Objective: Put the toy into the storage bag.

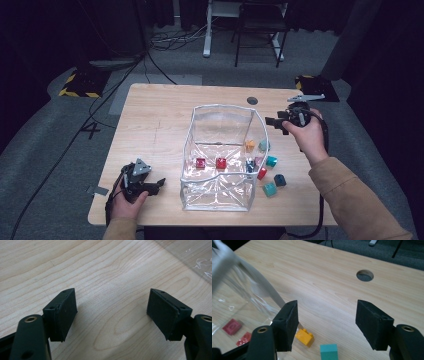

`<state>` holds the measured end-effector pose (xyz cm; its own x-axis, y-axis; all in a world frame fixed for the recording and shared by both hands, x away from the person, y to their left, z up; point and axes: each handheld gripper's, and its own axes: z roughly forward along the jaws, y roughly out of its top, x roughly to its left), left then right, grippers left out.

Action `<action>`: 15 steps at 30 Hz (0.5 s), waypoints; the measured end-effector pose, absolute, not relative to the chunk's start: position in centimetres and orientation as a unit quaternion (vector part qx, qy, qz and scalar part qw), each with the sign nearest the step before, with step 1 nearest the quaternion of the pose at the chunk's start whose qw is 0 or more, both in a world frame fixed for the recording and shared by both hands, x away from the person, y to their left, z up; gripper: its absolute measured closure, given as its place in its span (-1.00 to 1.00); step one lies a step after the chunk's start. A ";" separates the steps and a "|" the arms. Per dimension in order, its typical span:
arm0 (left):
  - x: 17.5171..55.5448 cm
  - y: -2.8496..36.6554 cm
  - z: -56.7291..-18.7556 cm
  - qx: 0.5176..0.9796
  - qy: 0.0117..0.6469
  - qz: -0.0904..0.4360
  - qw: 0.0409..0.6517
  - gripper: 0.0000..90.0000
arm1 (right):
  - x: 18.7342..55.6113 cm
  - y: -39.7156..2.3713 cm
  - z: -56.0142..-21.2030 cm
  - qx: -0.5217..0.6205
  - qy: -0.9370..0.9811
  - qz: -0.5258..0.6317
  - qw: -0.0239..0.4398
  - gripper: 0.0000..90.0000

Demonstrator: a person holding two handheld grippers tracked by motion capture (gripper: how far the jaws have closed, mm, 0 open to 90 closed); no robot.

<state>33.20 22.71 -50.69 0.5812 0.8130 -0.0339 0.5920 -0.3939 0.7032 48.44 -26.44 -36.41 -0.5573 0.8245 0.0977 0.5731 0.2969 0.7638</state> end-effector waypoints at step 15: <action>33.2 22.7 -50.7 0.819 0.429 0.160 0.345 -0.46 | 49.0 -26.5 -41.8 0.452 0.805 0.356 0.145 -0.22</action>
<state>33.20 22.70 -50.69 0.5812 0.8130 -0.0341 0.5920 -0.3938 0.7032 48.95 -26.48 -41.80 -0.5486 0.8313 0.0888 0.6248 0.3371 0.7043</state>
